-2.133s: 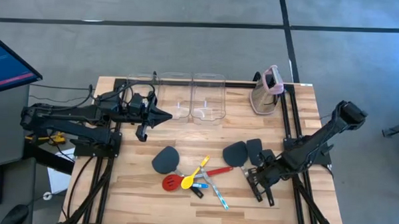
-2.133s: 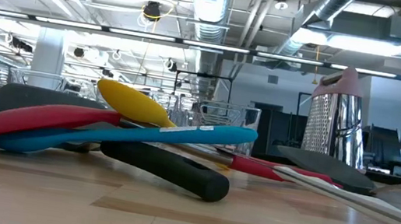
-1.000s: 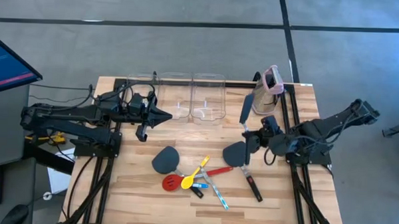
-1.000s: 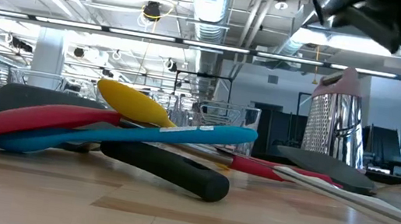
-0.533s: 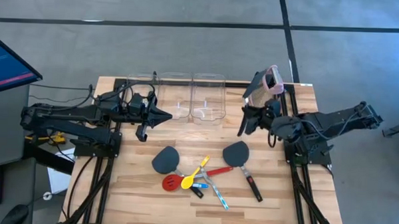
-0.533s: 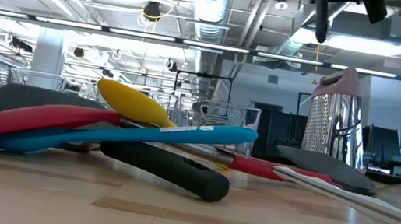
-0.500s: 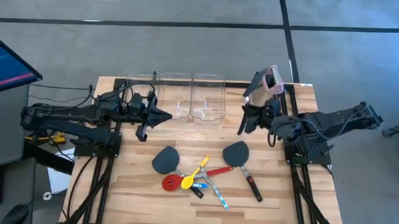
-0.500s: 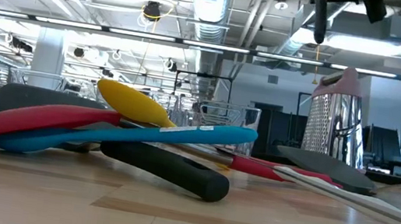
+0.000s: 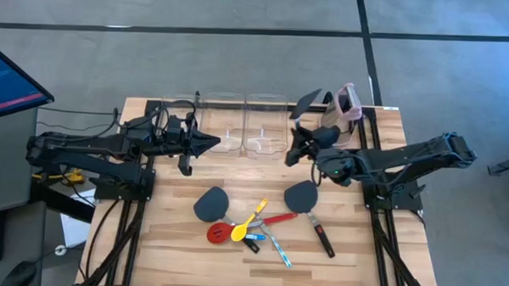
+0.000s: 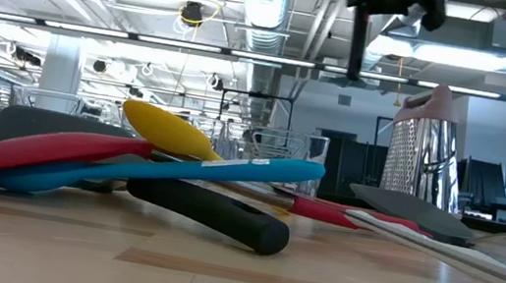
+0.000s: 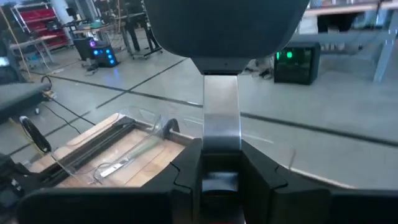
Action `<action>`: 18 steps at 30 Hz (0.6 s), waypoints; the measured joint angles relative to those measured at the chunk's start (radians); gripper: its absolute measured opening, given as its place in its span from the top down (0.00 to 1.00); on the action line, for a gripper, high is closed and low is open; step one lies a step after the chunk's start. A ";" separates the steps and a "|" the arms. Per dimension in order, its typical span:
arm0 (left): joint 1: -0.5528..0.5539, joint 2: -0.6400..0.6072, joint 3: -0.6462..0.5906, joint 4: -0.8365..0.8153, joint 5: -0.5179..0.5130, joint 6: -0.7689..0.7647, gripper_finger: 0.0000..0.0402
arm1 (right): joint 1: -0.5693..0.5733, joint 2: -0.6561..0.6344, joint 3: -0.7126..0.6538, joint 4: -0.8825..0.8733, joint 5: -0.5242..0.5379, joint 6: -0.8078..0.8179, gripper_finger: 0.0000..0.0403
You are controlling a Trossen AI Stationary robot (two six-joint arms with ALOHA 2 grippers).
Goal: Pick & Place Kitchen Items
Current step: Put the black spatula into the middle transparent bin
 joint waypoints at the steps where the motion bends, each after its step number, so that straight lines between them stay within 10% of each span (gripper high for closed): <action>1: 0.000 0.000 0.000 0.000 -0.005 0.000 1.00 | 0.000 0.017 0.005 0.019 0.000 -0.027 0.84; 18: 0.000 0.130 0.000 0.142 -0.152 -0.058 1.00 | -0.036 0.383 0.326 0.014 0.142 -0.541 0.84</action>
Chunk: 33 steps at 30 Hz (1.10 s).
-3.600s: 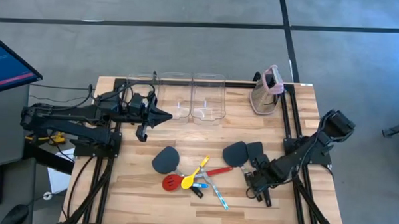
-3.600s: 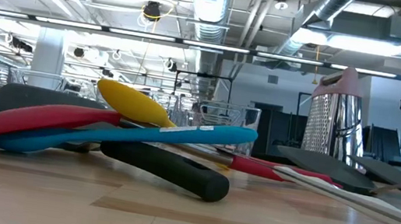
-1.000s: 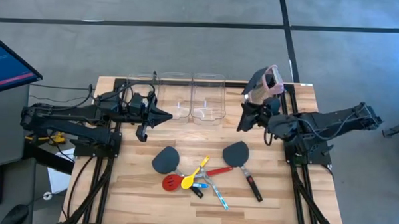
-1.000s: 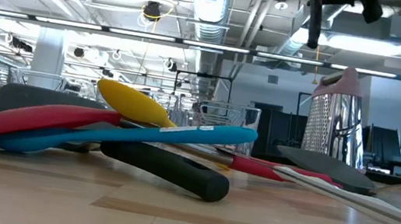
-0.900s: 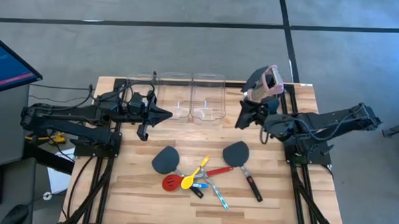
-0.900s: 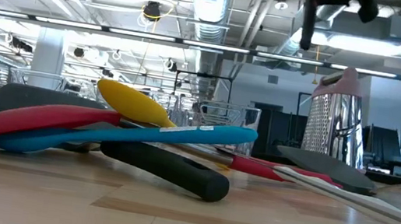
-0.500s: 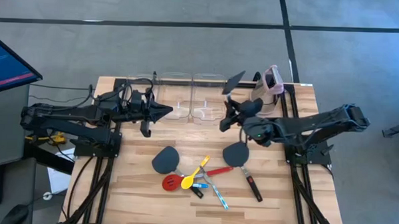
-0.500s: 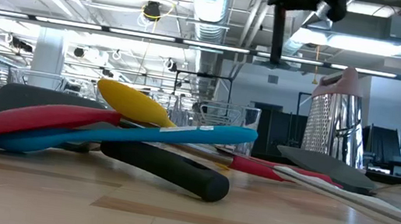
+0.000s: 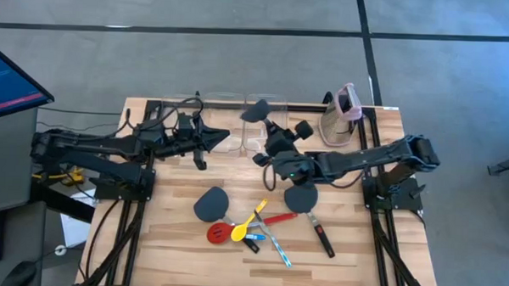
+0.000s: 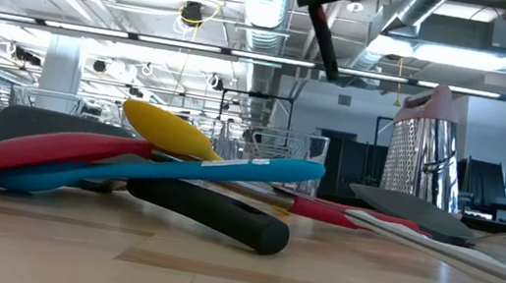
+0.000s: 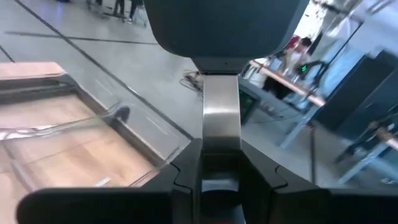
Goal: Pick & Place Kitchen Items
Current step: Put the black spatula into the middle transparent bin
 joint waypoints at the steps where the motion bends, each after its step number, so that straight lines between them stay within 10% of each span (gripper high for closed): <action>1: 0.000 0.012 0.000 0.014 0.000 -0.002 1.00 | -0.003 0.009 0.006 -0.005 0.002 -0.022 0.84; 20: -0.001 0.098 0.000 0.149 -0.089 0.018 0.94 | -0.028 0.033 0.018 -0.051 0.076 -0.057 0.84; 33: -0.006 0.161 0.000 0.216 -0.159 0.408 0.71 | -0.027 0.033 0.018 -0.054 0.021 -0.020 0.84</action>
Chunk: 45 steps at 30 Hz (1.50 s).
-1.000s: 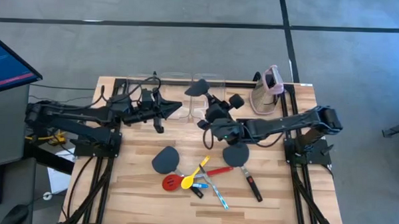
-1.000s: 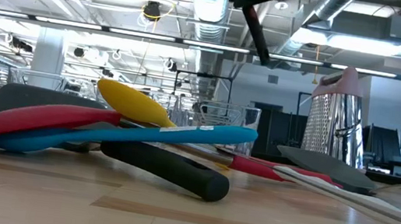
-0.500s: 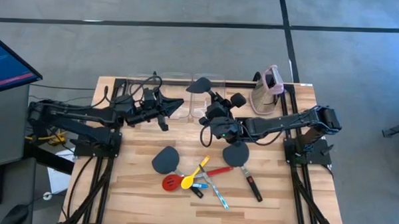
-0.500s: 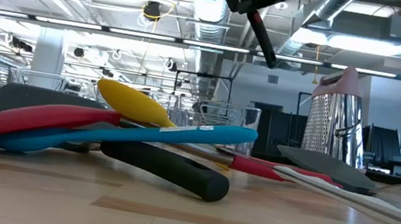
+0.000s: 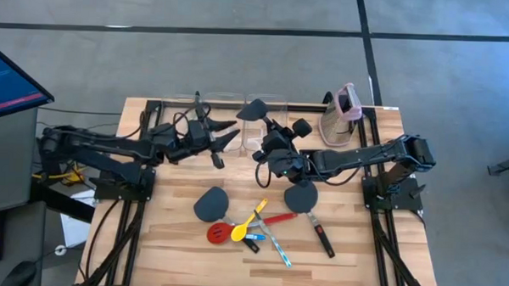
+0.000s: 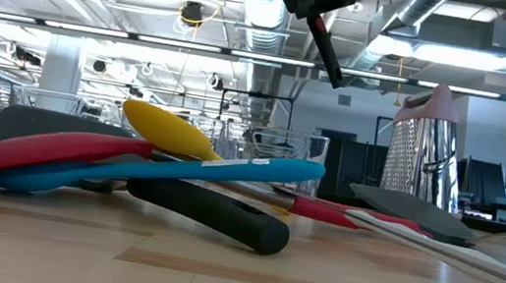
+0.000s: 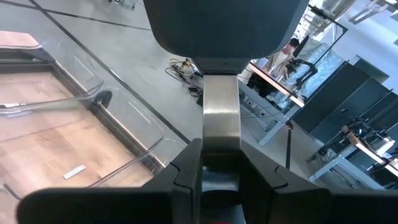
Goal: Pick & Place Kitchen Items
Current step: Put the black spatula into the middle transparent bin
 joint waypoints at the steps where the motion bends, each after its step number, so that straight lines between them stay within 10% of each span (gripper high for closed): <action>1: 0.001 0.005 0.000 -0.001 -0.006 0.000 0.69 | 0.002 0.000 0.000 0.000 0.000 0.000 0.84; 15: 0.032 0.113 0.000 0.172 0.025 0.001 0.52 | 0.003 0.000 0.000 0.000 -0.023 0.000 0.84; 45: 0.073 0.290 0.193 0.212 0.061 -0.016 0.64 | 0.001 0.000 0.000 0.000 -0.023 0.027 0.84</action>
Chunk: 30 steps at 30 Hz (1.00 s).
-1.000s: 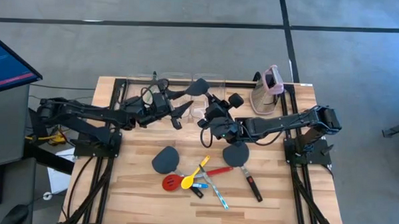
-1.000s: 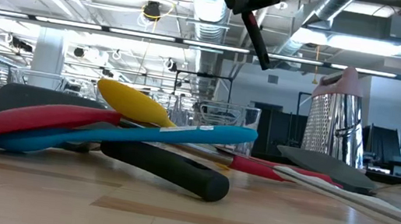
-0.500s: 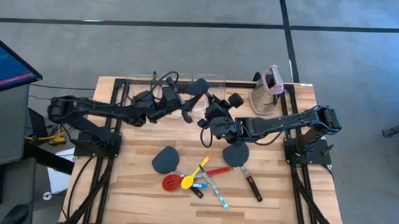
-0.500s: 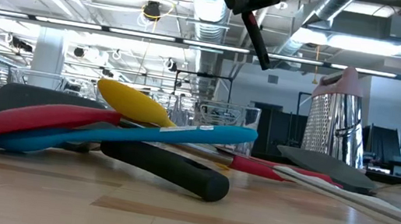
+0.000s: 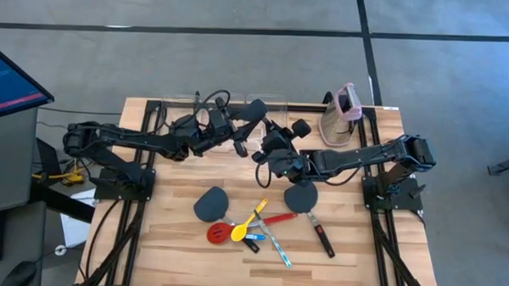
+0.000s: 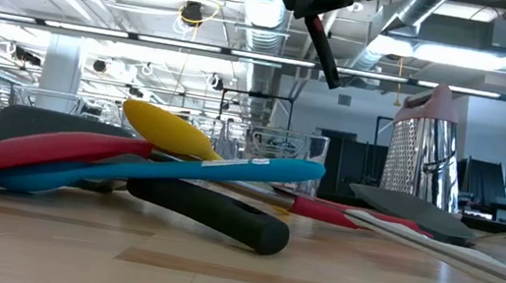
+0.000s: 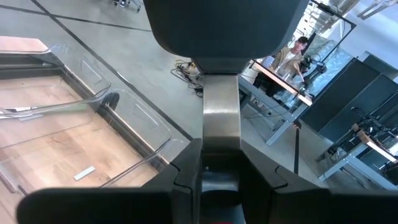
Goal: Pick & Place Kitchen Items
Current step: Put the black spatula into the middle transparent bin
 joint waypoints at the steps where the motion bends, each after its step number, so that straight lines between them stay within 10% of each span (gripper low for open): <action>1: 0.000 0.005 0.000 -0.006 0.000 -0.017 0.65 | 0.000 0.000 0.000 0.000 0.000 0.000 0.84; 14: 0.001 0.029 -0.001 -0.005 -0.013 -0.049 0.98 | 0.000 0.000 -0.001 0.000 0.001 0.000 0.84; 30: 0.005 0.027 -0.002 -0.008 0.009 -0.058 1.00 | 0.003 -0.001 0.000 0.002 -0.003 -0.021 0.71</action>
